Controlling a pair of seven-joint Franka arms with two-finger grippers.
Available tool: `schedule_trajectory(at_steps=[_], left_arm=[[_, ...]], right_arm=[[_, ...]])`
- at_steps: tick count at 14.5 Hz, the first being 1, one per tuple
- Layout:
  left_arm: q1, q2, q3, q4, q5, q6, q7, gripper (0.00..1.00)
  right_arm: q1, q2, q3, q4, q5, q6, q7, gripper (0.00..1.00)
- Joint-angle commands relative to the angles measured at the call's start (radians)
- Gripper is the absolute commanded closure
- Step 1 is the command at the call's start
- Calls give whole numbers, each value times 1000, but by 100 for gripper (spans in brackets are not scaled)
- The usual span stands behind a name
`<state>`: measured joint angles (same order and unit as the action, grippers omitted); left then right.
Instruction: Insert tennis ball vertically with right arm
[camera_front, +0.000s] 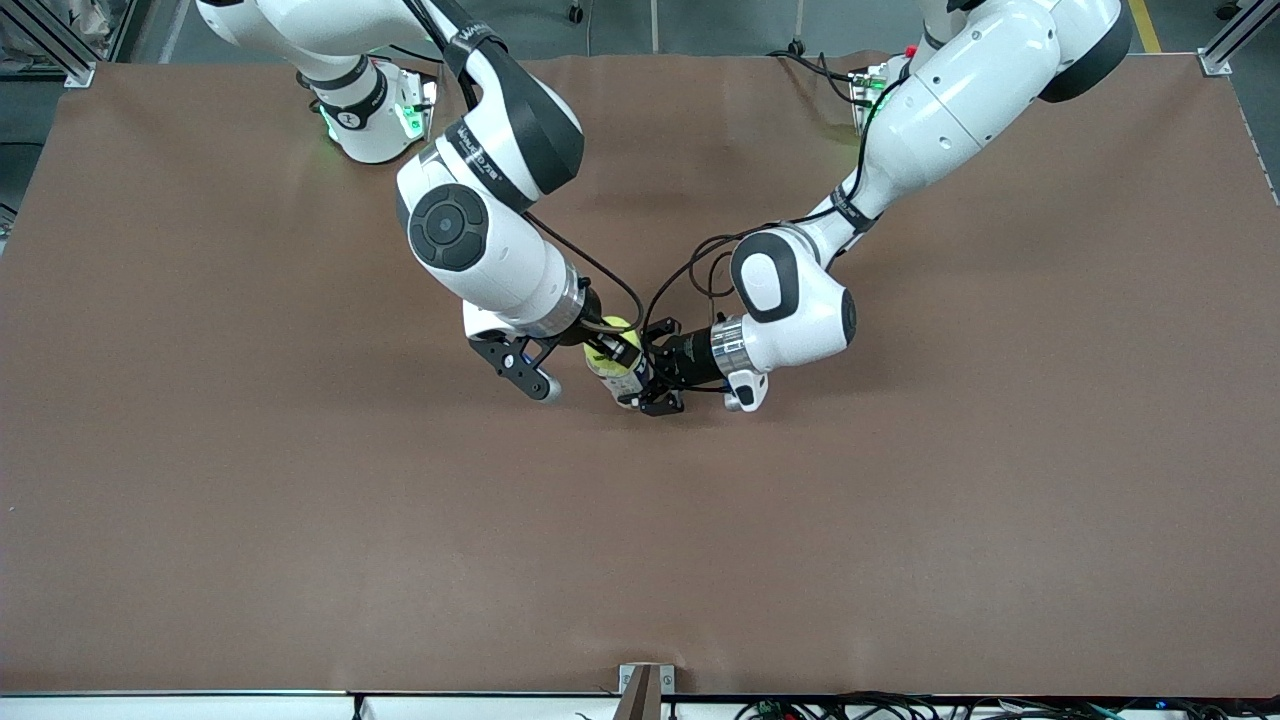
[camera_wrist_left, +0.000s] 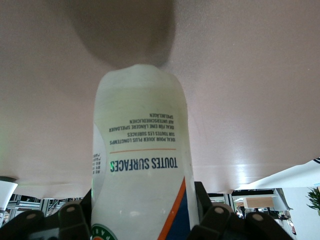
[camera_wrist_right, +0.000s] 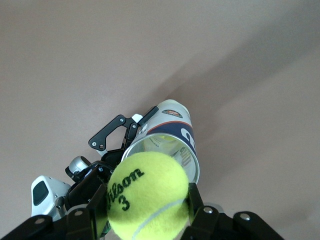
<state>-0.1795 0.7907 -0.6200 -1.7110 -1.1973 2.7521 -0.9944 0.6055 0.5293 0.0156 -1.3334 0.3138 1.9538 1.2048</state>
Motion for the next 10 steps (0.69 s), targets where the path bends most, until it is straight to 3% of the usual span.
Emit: schedule_trajectory(at_steps=[1, 2, 10], left_arm=[[-5, 4, -4, 8, -28, 12, 43, 26], [-5, 4, -4, 8, -28, 12, 49, 26], [-5, 2, -4, 2, -33, 14, 63, 26]], right_arm=[[-6, 6, 3, 14, 2, -13, 9, 4], [-6, 6, 3, 14, -1, -13, 9, 0], [-52, -8, 3, 14, -59, -88, -20, 0]])
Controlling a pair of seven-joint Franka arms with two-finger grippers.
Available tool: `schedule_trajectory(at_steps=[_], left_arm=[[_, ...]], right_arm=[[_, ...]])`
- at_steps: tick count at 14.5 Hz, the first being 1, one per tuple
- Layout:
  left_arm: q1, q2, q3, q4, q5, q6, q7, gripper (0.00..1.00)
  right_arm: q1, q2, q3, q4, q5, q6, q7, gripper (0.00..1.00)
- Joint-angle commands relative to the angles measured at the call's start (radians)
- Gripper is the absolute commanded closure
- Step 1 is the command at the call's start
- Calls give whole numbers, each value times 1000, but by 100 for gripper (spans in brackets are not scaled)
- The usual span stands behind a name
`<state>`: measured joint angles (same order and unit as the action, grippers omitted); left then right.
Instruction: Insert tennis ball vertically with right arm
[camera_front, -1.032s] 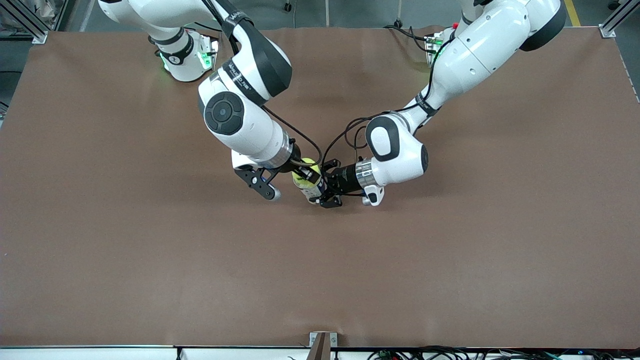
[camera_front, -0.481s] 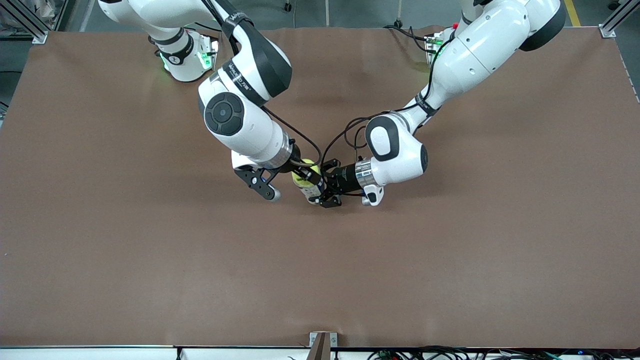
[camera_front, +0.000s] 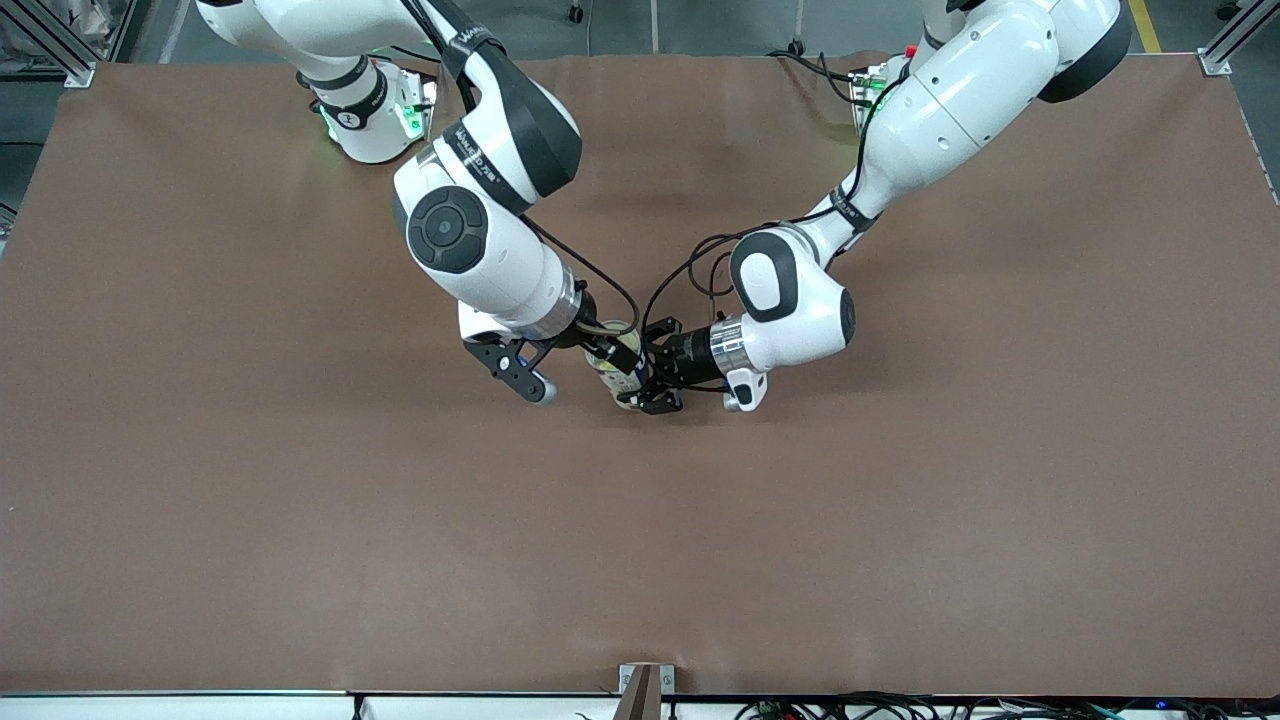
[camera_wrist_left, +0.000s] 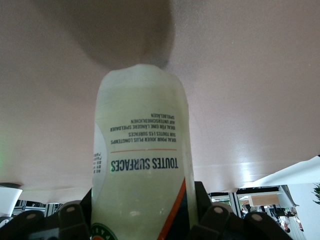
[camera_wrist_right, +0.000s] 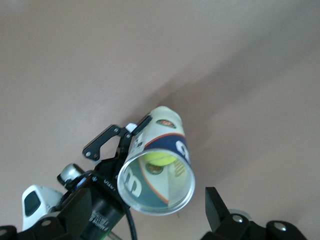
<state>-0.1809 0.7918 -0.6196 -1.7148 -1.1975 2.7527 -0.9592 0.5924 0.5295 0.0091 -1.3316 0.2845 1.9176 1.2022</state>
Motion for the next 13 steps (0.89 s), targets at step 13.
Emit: schedule_trajectory(at_steps=[13], left_arm=[[-29, 13, -5, 9, -375, 12, 324, 26]], right_arm=[[-428, -402, 8, -325, -163, -335, -853, 0]])
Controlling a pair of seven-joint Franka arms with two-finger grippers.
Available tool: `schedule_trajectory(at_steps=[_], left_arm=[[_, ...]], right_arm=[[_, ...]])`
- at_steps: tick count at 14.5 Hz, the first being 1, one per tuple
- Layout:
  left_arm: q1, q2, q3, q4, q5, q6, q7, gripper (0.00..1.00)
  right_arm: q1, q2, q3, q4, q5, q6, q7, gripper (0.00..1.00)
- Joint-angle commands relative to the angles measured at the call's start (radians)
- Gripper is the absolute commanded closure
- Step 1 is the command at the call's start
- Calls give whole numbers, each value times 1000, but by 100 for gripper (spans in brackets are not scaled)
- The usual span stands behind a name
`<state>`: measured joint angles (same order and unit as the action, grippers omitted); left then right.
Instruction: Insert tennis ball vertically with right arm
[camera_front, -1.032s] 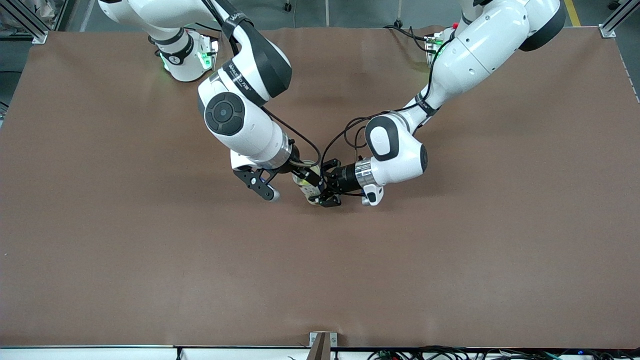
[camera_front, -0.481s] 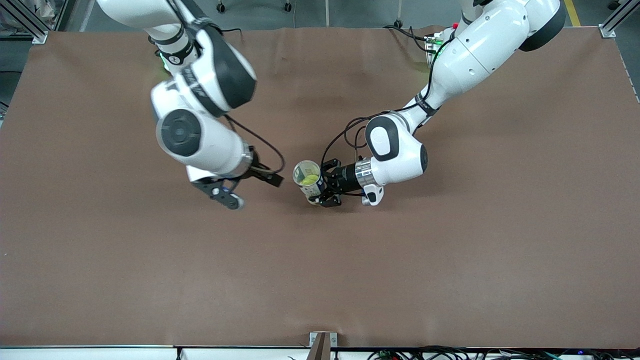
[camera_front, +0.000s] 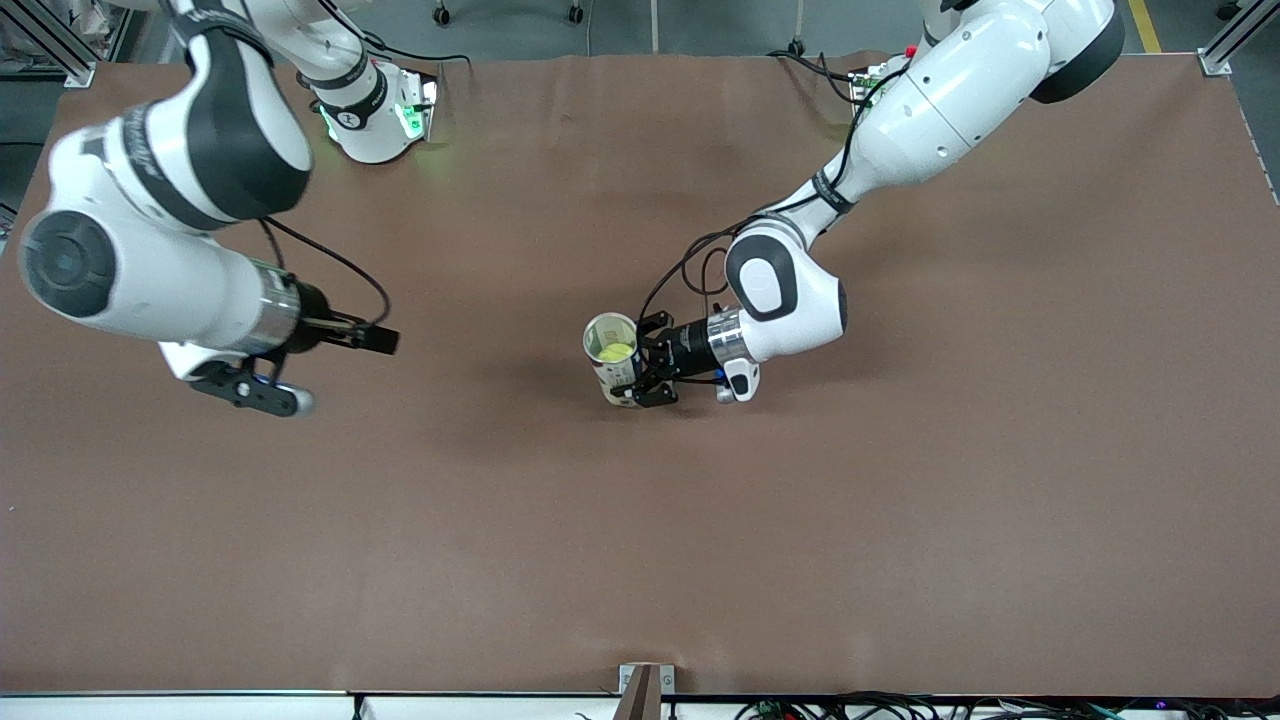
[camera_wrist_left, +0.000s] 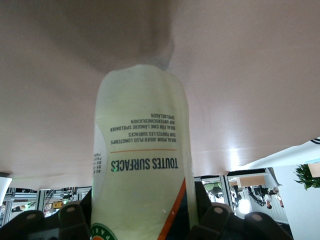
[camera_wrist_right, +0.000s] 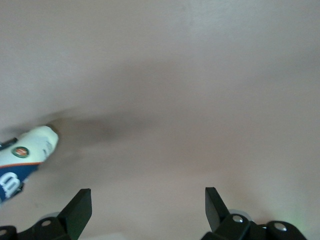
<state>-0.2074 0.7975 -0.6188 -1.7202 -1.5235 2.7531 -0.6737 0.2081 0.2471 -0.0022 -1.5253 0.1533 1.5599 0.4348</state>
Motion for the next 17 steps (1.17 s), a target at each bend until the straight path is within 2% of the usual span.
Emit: schedule_trajectory(at_steps=[1, 6, 8, 9, 10, 11, 13, 17], left_arm=[[-16, 28, -6, 19, -65, 11, 60, 26], [-21, 42, -6, 14, -110, 11, 118, 26], [-21, 45, -6, 16, -115, 11, 122, 24], [-21, 45, -4, 16, -118, 11, 122, 22], [-21, 46, -4, 16, -118, 11, 122, 4], [-21, 49, -2, 16, -116, 11, 123, 0], [-20, 49, -1, 16, -116, 11, 123, 0], [-15, 46, 1, 11, -115, 13, 123, 0]], right_arm=[[-59, -138, 19, -137, -49, 20, -123, 0], [-111, -224, 19, -184, -135, 23, -257, 0], [-133, -250, 19, -185, -144, 25, -329, 0], [-145, -261, 19, -185, -144, 26, -346, 0], [-151, -268, 19, -184, -149, 31, -347, 0], [-156, -276, 19, -184, -173, 37, -349, 0], [-162, -285, 19, -182, -205, 46, -366, 0], [-216, -284, 19, -171, -204, 81, -445, 0]])
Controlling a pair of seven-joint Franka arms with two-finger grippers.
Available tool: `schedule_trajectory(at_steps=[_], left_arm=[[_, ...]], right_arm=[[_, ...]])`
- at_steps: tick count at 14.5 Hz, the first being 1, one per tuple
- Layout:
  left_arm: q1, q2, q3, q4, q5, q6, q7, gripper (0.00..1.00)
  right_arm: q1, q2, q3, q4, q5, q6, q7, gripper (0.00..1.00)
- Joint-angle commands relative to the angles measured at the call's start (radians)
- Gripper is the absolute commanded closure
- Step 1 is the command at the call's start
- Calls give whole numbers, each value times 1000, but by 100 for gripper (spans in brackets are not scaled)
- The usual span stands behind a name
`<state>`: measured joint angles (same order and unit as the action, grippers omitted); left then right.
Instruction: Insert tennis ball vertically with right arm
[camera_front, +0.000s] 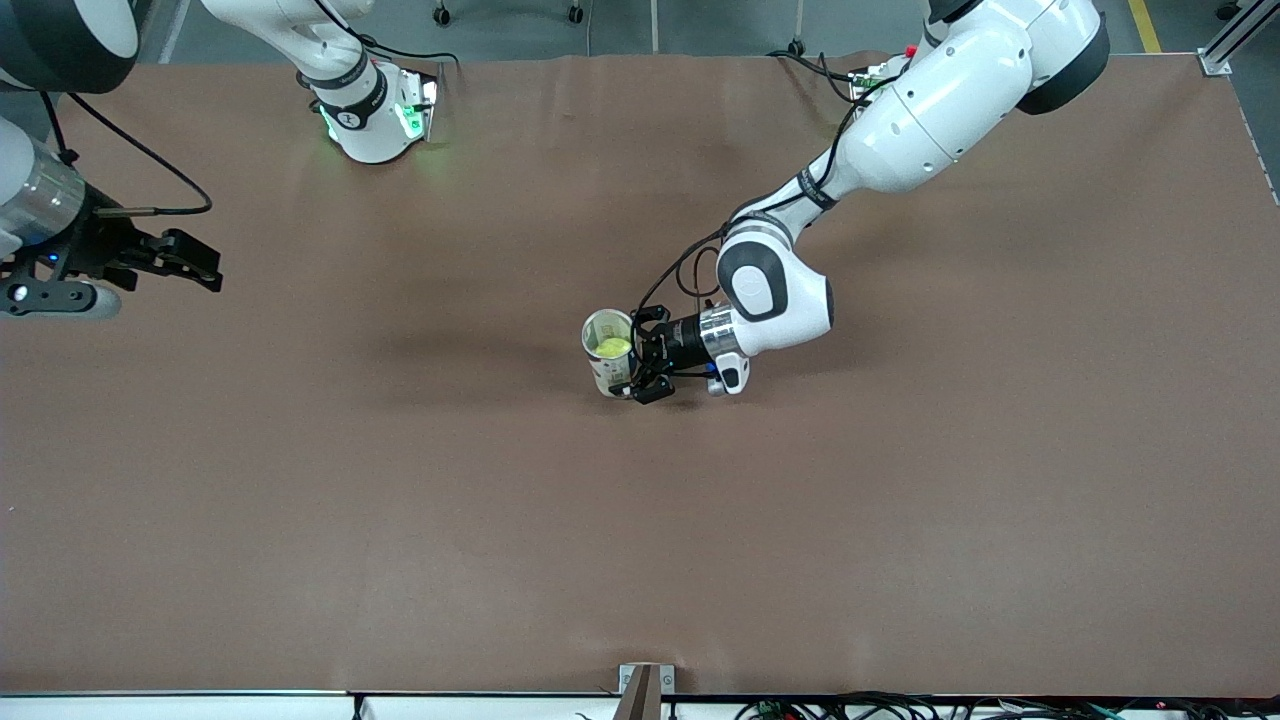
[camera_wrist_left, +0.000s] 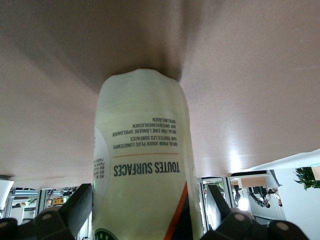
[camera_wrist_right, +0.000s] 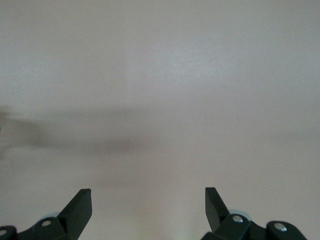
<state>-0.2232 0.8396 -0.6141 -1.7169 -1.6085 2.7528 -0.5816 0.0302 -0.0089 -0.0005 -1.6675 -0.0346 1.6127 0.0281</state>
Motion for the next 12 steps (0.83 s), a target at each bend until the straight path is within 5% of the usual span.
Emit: schedule_trajectory(at_steps=[1, 12], left_arm=[[4, 3, -3, 3, -28, 13, 32, 0], [82, -48, -6, -99, -22, 5, 77, 0]], right_arm=[[-39, -25, 17, -12, -16, 32, -39, 0], [-46, 26, 17, 153, -13, 50, -25, 0]])
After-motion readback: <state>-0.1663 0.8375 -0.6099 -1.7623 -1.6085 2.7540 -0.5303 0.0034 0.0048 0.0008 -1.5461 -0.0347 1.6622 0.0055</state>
